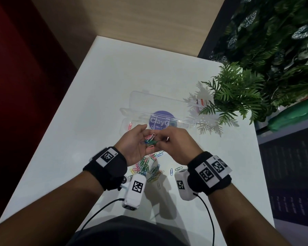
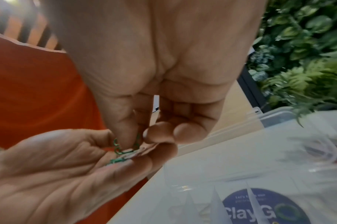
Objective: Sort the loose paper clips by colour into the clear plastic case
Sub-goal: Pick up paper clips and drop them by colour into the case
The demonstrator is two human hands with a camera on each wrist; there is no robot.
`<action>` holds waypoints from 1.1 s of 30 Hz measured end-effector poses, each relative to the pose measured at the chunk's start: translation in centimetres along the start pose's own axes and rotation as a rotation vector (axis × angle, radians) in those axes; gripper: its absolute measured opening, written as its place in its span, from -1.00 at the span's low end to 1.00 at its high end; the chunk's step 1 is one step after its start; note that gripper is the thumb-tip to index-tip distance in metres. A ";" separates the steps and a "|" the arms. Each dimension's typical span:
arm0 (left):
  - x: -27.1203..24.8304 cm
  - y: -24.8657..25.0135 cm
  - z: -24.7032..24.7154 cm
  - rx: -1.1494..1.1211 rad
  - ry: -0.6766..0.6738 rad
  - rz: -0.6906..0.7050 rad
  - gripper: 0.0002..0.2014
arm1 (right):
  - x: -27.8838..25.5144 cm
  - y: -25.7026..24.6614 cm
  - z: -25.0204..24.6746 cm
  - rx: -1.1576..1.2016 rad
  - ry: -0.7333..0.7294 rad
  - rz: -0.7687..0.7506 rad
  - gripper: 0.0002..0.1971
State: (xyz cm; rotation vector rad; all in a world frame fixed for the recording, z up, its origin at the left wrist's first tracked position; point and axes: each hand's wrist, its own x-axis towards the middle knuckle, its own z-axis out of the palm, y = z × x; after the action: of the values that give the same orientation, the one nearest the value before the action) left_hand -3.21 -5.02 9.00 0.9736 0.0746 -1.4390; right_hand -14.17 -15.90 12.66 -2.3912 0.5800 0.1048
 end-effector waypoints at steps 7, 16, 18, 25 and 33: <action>0.5 0.1 0.0 -0.029 0.004 -0.029 -0.52 | 0.2 3.1 -1.6 0.374 0.065 0.177 -0.88; 1.3 0.5 -0.6 -0.056 0.050 -0.024 -0.54 | 2.7 11.4 -2.4 0.199 0.197 0.587 -0.79; 1.5 0.5 -0.7 -0.062 0.053 -0.023 -0.55 | 3.5 12.3 -2.0 0.096 0.170 0.630 -0.81; 1.7 0.6 -0.4 -0.074 0.051 -0.025 -0.57 | 4.8 13.2 -1.4 -0.012 0.090 0.640 -0.82; 2.0 0.4 0.6 -0.082 0.031 -0.018 -0.64 | 1.6 4.5 -2.1 0.150 0.206 0.213 -0.97</action>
State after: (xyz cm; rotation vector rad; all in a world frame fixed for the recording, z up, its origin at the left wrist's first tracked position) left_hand -2.73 -7.04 8.40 0.9298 0.1648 -1.4267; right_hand -14.81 -20.95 11.26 -2.2036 0.9062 -0.0912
